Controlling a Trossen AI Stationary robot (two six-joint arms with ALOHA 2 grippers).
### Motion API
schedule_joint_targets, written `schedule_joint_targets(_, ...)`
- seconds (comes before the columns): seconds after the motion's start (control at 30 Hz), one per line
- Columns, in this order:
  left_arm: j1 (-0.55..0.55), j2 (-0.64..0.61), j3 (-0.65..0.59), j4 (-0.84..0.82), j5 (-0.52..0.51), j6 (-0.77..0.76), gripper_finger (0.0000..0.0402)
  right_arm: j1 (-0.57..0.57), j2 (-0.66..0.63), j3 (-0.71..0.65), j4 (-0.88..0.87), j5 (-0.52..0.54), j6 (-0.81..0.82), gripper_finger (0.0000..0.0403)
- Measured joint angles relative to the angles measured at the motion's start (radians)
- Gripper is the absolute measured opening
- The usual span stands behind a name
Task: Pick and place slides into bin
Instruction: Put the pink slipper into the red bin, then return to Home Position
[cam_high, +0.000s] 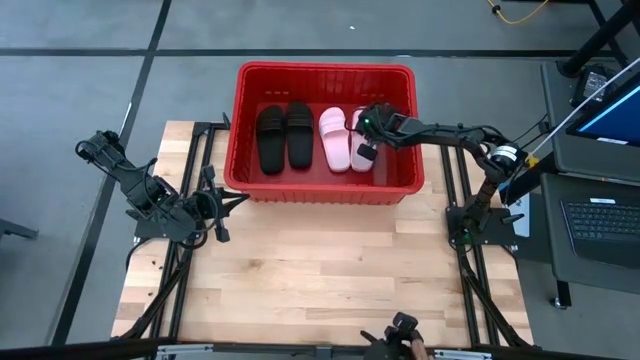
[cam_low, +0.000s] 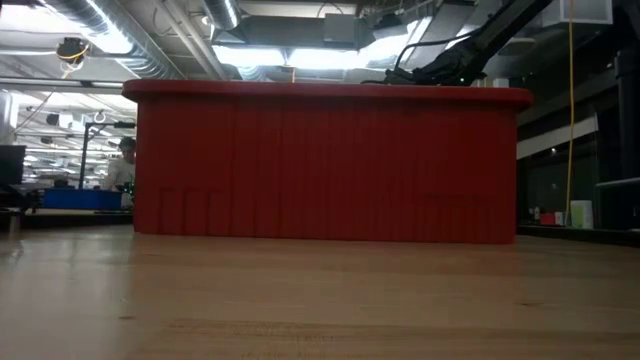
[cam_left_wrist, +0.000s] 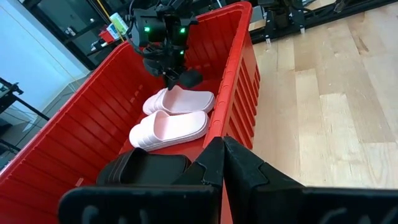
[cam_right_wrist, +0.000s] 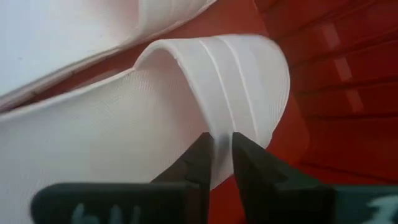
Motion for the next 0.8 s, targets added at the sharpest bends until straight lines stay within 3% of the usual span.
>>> schedule_joint_targets(0.43,0.000,0.000,0.000,0.000,0.028,0.000,0.0001,0.022,0.000,0.000,0.001,-0.005,0.016,0.0171)
schedule_joint_targets(0.8,0.000,0.000,0.000,0.000,0.029,0.000,0.0003,0.049,-0.006,0.054,-0.076,-0.004,0.022,0.0192)
